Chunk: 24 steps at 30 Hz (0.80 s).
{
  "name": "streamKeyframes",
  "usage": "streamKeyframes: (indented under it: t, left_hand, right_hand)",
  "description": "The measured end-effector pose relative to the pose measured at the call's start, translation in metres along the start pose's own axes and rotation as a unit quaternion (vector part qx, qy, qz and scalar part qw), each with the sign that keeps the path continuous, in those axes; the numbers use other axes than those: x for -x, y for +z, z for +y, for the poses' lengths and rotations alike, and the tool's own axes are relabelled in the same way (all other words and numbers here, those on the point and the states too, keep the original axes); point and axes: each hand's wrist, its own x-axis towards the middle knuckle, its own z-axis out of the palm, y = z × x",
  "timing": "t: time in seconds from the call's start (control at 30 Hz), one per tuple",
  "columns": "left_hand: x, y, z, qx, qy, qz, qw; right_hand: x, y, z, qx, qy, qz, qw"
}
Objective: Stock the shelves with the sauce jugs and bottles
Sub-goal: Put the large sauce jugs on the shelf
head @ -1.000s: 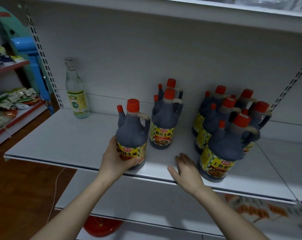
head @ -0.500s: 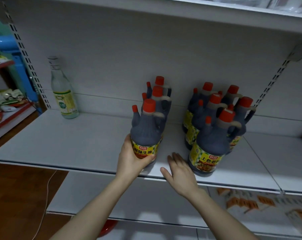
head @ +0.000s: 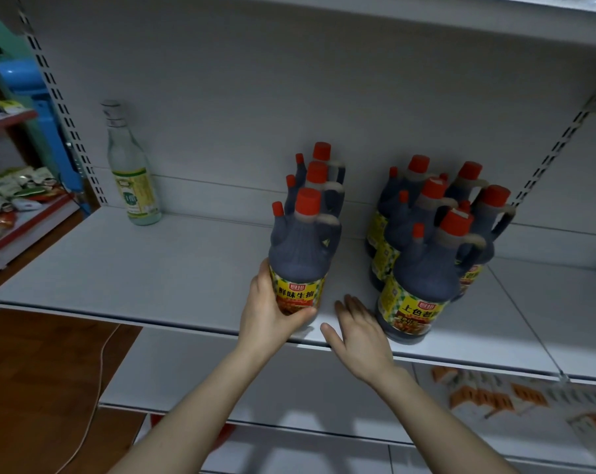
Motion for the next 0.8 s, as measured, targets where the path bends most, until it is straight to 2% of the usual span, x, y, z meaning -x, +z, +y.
streamKeyframes:
  t: [0.17, 0.8]
  left_hand:
    - [0.0043, -0.0114, -0.0054, 0.028, 0.002, -0.057, 0.998]
    - [0.0036, -0.0098, -0.0036, 0.03, -0.009, -0.053, 0.998]
  right_hand:
    - [0.0007, -0.0038, -0.0023, 0.014, 0.004, -0.016, 1.0]
    - [0.0008, -0.0015, -0.0038, 0.006, 0.021, -0.006, 1.0]
